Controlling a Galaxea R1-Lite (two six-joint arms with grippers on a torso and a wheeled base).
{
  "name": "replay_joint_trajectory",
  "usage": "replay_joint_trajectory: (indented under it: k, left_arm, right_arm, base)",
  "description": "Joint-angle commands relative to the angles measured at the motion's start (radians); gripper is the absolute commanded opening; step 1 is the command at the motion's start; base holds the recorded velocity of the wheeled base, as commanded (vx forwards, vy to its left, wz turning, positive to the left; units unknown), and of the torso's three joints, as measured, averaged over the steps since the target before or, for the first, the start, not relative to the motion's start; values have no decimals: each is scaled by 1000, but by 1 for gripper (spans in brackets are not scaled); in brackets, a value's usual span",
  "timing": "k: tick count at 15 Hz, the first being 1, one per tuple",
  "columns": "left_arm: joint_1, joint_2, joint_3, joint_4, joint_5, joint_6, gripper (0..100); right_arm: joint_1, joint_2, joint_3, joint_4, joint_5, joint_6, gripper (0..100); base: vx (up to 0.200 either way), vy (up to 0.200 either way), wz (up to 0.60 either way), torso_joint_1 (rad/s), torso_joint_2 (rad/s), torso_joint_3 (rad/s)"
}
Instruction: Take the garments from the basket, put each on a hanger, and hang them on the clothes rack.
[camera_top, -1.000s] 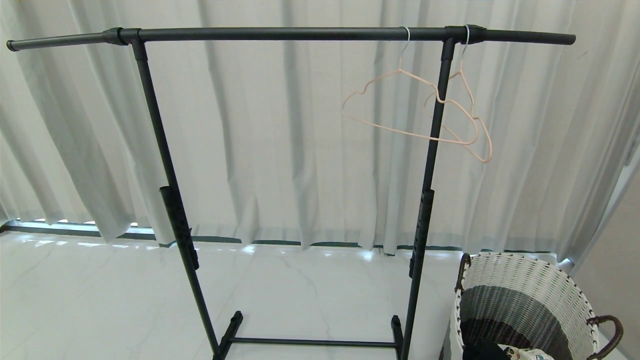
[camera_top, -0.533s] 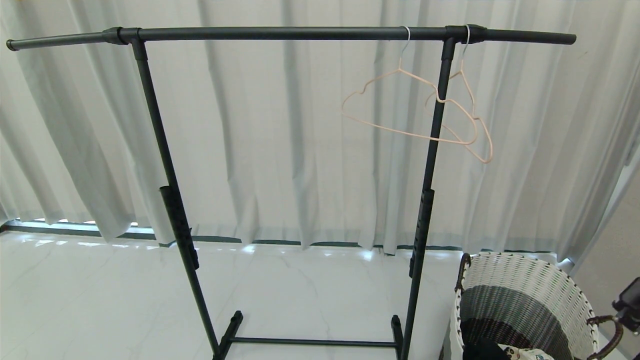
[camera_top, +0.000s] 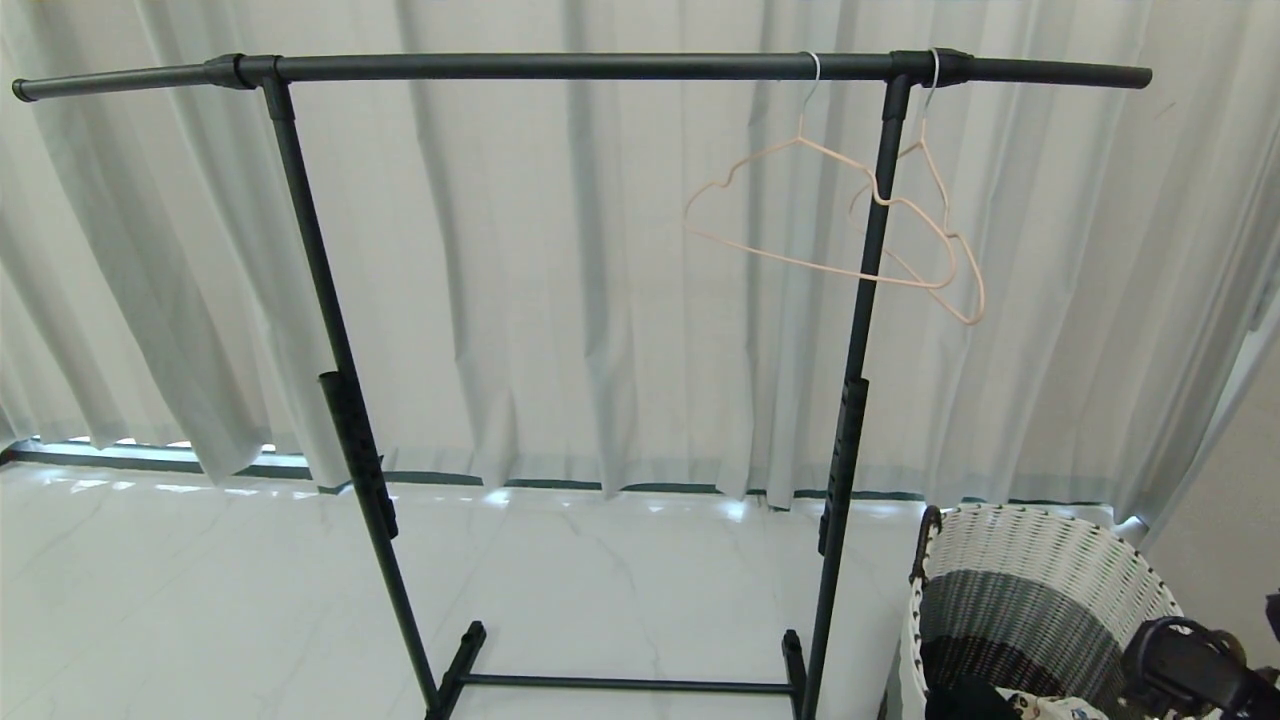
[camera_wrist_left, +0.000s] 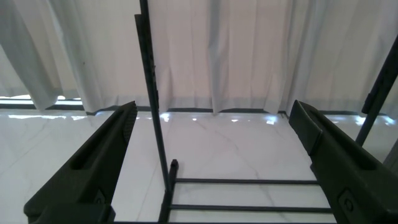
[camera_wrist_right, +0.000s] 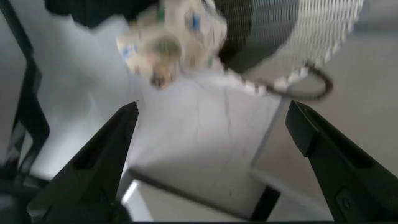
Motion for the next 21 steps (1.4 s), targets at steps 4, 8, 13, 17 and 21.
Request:
replay_joint_trajectory:
  k: [4,8,13,17,21]
  left_arm:
    - [0,0,0,0,0,0,100]
    - [0,0,0,0,0,0,100]
    - [0,0,0,0,0,0,100]
    - [0,0,0,0,0,0,100]
    - [0,0,0,0,0,0,100]
  right_arm:
    - [49,315,-1,-292,20,-125,100]
    - [41,418,-1,-383,-64,-238,100]
    - [29,469,-19,-427,-81,-238,100]
    - [23,417,74,-424,-69,-243,100]
    - [-17,427,64,-424,-67,-244,100]
  base:
    - [0,0,0,0,0,0]
    - [0,0,0,0,0,0]
    - [0,0,0,0,0,0]
    - [0,0,0,0,0,0]
    - [0,0,0,0,0,0]
